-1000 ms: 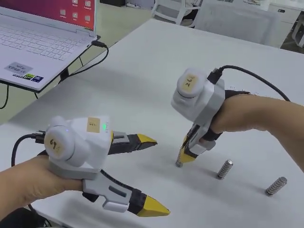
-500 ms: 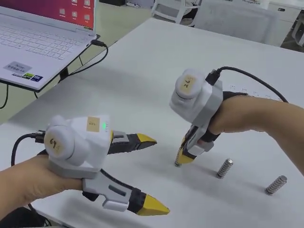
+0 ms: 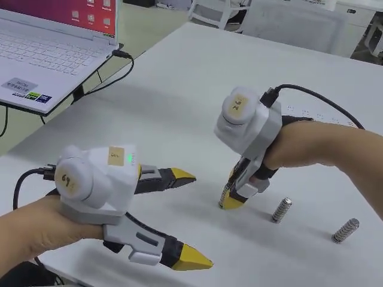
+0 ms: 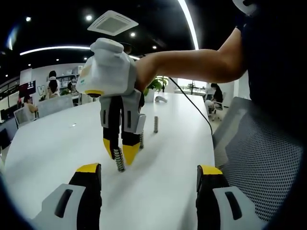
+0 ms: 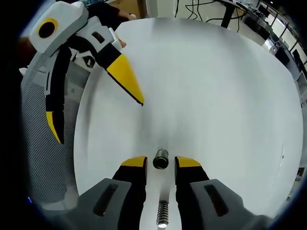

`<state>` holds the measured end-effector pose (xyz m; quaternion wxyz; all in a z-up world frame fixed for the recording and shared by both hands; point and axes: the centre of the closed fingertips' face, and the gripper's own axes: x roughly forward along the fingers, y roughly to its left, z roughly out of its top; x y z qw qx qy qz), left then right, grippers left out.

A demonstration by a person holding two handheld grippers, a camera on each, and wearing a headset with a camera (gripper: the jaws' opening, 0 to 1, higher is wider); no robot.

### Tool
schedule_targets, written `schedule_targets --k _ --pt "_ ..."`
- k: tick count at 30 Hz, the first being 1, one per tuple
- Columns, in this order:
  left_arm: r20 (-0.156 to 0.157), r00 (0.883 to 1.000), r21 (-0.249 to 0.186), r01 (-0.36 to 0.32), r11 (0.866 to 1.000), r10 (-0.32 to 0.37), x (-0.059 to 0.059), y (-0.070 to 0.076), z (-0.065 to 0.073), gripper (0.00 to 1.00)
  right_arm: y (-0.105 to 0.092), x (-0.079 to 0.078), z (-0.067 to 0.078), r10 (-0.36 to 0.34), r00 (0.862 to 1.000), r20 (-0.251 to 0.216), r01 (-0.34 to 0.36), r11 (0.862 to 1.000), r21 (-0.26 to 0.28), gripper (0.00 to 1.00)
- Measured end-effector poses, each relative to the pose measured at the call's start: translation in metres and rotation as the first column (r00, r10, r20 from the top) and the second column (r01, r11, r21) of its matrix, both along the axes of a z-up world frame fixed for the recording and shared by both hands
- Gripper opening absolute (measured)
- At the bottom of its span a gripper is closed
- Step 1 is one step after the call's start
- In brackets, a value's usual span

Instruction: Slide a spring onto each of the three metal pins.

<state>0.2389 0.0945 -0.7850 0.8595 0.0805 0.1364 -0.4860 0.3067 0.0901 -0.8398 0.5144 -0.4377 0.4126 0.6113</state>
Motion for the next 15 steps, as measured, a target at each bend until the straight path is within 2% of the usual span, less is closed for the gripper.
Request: schedule_targets --k 7,15 --pt "-0.003 1.000 -0.002 0.001 1.000 -0.001 0.001 -0.001 0.000 0.78 -0.005 0.001 0.002 -0.022 1.000 -0.002 0.022 1.000 0.018 0.27" --pt "-0.007 1.000 0.003 0.007 1.000 -0.007 0.001 -0.002 -0.001 0.78 -0.013 0.001 0.005 -0.043 0.999 -0.003 0.043 0.999 0.031 0.26"
